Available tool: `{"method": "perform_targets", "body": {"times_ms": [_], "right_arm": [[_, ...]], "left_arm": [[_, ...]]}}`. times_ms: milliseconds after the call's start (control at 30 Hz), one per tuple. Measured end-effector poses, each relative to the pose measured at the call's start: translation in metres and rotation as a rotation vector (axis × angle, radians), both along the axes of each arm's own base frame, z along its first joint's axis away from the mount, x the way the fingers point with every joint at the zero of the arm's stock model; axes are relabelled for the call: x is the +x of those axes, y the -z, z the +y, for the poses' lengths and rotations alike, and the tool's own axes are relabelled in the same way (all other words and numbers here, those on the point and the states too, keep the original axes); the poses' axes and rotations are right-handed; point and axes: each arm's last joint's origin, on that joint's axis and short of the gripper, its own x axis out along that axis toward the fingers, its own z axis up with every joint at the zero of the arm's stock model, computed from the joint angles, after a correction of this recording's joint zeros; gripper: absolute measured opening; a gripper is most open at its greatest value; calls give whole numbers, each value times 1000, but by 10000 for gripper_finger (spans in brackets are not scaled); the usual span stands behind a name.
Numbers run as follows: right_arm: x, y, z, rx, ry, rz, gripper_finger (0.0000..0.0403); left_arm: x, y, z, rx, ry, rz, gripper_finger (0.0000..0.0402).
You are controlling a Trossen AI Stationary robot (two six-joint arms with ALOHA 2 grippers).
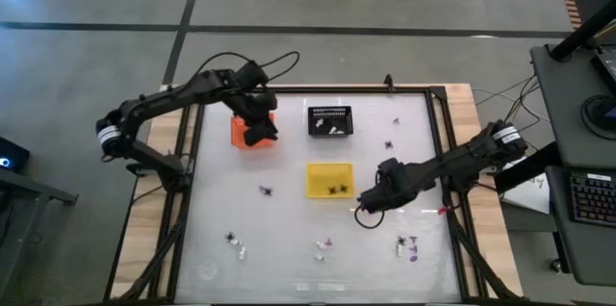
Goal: Sort Halloween decoration
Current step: Put the violet witch hat toy into the orange bin
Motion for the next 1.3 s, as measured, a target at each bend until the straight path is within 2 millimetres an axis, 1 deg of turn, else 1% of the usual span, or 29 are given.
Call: {"method": "perform_targets", "body": {"times_ms": [267,433,600,667,867,1067,1300], "right_arm": [[-11,39,-4,80,-196,-139,137],[-25,60,-13,68,-204,-86,137],[-29,77,-18,106,-261,-97,137],[-29,81,-18,109,-269,-115,137],[-34,87,-20,103,-278,-91,137],[-37,91,-22,100,-302,-74,137],[-40,102,-23,108,-285,-115,136]], "left_arm": [[-17,-9,-22,-31,-33,-18,125],[-23,-16,-34,-58,-51,-29,125],[-23,-19,-44,-84,-62,-28,125],[-22,-19,-47,-63,-74,-16,125],[-16,-19,-60,-20,-91,4,125],[-10,-19,-71,-39,-73,-11,125],[-6,-21,-78,-52,-66,-38,125]]}}
